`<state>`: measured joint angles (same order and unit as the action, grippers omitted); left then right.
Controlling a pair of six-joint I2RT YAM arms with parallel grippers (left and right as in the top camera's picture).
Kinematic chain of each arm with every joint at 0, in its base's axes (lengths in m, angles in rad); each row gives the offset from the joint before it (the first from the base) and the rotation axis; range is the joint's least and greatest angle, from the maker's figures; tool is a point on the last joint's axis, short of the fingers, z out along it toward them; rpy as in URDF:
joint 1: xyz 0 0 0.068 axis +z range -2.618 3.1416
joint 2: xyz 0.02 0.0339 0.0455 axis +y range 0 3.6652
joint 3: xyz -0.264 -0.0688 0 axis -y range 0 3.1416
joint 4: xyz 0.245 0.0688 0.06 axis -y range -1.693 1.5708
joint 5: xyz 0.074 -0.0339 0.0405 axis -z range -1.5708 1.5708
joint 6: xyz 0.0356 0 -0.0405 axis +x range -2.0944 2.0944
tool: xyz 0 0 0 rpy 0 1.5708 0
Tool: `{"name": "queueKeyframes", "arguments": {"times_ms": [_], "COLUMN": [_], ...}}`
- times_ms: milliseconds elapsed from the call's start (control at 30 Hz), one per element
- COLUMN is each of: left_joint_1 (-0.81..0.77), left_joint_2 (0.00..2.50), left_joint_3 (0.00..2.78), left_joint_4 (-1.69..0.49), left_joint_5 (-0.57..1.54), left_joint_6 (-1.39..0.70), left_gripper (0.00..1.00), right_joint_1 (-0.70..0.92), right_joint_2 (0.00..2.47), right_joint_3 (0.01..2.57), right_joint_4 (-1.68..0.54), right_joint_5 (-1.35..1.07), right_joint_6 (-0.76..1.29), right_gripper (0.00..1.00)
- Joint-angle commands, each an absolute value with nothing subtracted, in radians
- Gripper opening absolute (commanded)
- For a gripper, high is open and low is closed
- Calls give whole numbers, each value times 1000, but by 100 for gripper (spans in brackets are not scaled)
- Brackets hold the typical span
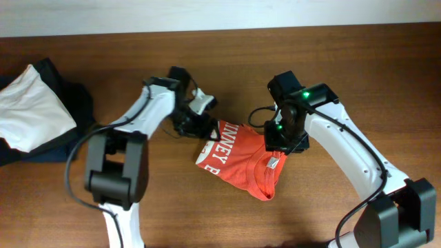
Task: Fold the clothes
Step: 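Lift the folded shirt with the left gripper and carry it left, then place the shirt on the clothes pile and open the left gripper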
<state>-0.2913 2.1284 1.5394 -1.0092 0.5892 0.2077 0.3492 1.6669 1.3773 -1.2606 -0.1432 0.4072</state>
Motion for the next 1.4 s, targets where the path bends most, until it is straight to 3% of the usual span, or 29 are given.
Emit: {"name": "queueKeyframes", "arguments": {"times_ms": [0, 33, 67, 100, 133, 200, 300, 533, 767, 1000, 1300, 1333, 1367], "left_joint_1": [-334, -345, -351, -356, -355, -345, -290, -39, 112, 299, 504, 527, 546], "left_joint_2": [2224, 2246, 2261, 2272, 2272, 2272, 2267, 2163, 2098, 2094, 2094, 2094, 2094], "left_joint_3": [1536, 1536, 1536, 1536, 1536, 1549, 1618, 1917, 2197, 2423, 2453, 2453, 2453], "left_joint_4": [-980, -976, -973, -965, -956, -949, -990, -1195, -1235, -1252, -1278, -1290, -1301], "left_joint_5": [652, 671, 674, 673, 673, 658, 418, 110, -176, -187, -134, -118, -112], "left_joint_6": [260, 260, 260, 260, 260, 258, 139, 94, 94, 71, 33, 33, 33], "left_gripper": [78, 77, 64, 26, 0, 0, 0, 0, 0, 1, 2, 9, 9], "right_joint_1": [344, 344, 344, 344, 343, 315, 231, -15, -73, -73, -73, -73, -73], "right_joint_2": [1655, 1655, 1655, 1655, 1655, 1650, 1615, 1527, 1527, 1527, 1527, 1527, 1527], "right_joint_3": [1389, 1389, 1389, 1389, 1389, 1389, 1389, 1389, 1389, 1389, 1389, 1389, 1389], "right_joint_4": [-1277, -1288, -1297, -1308, -1314, -1331, -1348, -1374, -1389, -1399, -1401, -1401, -1402], "right_joint_5": [-103, -86, -69, -54, -40, -20, -6, -6, -6, 6, 6, 5, 5], "right_joint_6": [395, 395, 396, 396, 396, 396, 384, 290, 257, 240, 240, 240, 240], "right_gripper": [47, 47, 47, 47, 46, 46, 46, 45, 45, 45, 45, 45, 45]}}
